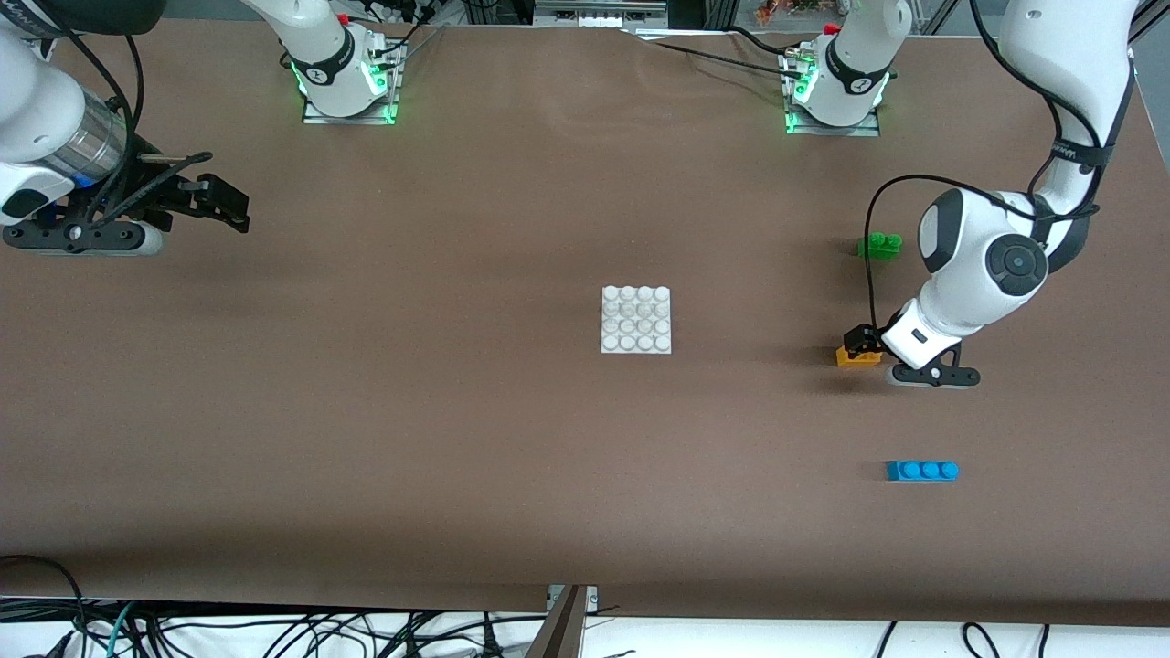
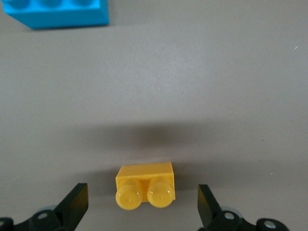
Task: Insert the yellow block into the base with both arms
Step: 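Lower the left gripper onto the yellow block, then close the left gripper on the yellow block and lift it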
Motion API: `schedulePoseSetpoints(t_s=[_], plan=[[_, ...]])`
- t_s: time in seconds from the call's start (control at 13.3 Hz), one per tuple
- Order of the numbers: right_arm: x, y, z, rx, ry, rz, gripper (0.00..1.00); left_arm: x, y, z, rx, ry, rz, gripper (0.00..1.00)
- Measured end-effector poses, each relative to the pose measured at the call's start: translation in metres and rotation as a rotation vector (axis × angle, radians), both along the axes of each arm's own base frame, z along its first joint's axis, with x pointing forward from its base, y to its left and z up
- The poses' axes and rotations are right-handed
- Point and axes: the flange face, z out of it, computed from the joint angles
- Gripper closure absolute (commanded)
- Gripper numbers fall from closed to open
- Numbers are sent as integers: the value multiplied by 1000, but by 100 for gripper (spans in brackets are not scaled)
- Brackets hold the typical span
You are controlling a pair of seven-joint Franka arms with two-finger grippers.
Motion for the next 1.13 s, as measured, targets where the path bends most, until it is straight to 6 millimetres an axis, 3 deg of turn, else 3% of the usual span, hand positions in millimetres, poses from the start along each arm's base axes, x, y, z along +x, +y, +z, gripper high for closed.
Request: schedulePoseSetpoints(t_s=[0.68,1.13], plan=[[12,-10,-4,-1,5,-22,0,-3,2,-35,-11,25,7,3],[14,-14,-8,-3,13,-30,0,-4,2,-42,-12,36,8,27]])
